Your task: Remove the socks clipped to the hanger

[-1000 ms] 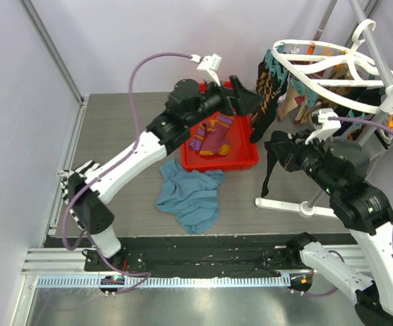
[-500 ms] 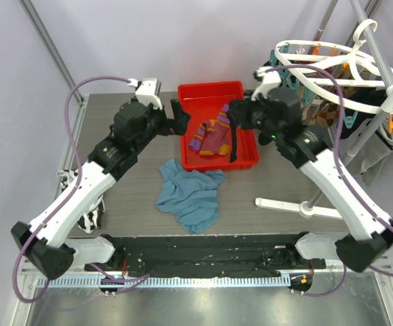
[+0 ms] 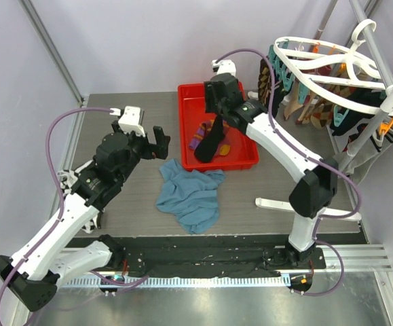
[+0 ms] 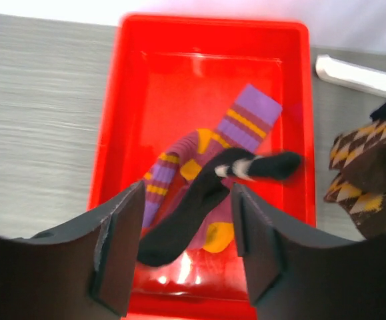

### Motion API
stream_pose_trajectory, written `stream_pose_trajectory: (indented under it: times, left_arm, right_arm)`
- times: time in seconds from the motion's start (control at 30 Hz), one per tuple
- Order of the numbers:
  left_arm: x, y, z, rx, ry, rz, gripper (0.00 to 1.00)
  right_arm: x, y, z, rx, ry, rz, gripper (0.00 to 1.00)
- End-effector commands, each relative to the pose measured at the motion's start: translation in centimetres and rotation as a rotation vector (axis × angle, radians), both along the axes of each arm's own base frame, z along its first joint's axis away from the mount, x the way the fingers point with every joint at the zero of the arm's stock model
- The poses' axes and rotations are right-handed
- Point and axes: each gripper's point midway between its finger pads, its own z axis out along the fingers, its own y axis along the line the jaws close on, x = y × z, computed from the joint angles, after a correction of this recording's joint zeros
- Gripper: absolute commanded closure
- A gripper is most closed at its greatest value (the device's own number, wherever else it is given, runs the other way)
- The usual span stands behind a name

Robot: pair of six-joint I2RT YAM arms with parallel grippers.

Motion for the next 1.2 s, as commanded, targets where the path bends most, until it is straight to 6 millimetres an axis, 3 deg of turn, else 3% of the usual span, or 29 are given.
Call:
stream_pose_trajectory:
  times: [0.0,0.1,0.27,0.37,0.87,1.17]
  left_arm:
    - [-0.1,0.2,2.1,-0.038,-0.070,0.005,0.00]
    - [-0.3,0.1,2.3,-0.045,-0.071,-0.004,0.00]
    - [-0.6,-0.1,2.6,-0.058,-0.071,-0.022,0.00]
    - [-0.7,-0.3,2.7,-0.062,-0.073,-0.034,0.00]
    - [-0.8,-0.7,2.4,-0.062,-0.062,-0.055,0.00]
    - [-0.8,-0.7,2.2,-0.055,-0.057,-0.057,0.00]
  right_arm:
    - [0.6,-2.1,1.7,-0.032,-0.010,-0.139,0.35]
    - [0.2,-4.2,1.7,-0.074,-0.007,-0.252,0.34]
    - [-1.5,-8.8,3.5,-0.132,-0.055,-0.460,0.34]
    - [-2.4,-10.4,4.0,-0.153,-0.071,-0.526,0.35]
    - [-5.2,-15.5,5.7,-0.308,-0.128,-0.752,0.37]
    - [-3.5,-17.0,3.9,-0.334,-0.093,-0.773,0.42]
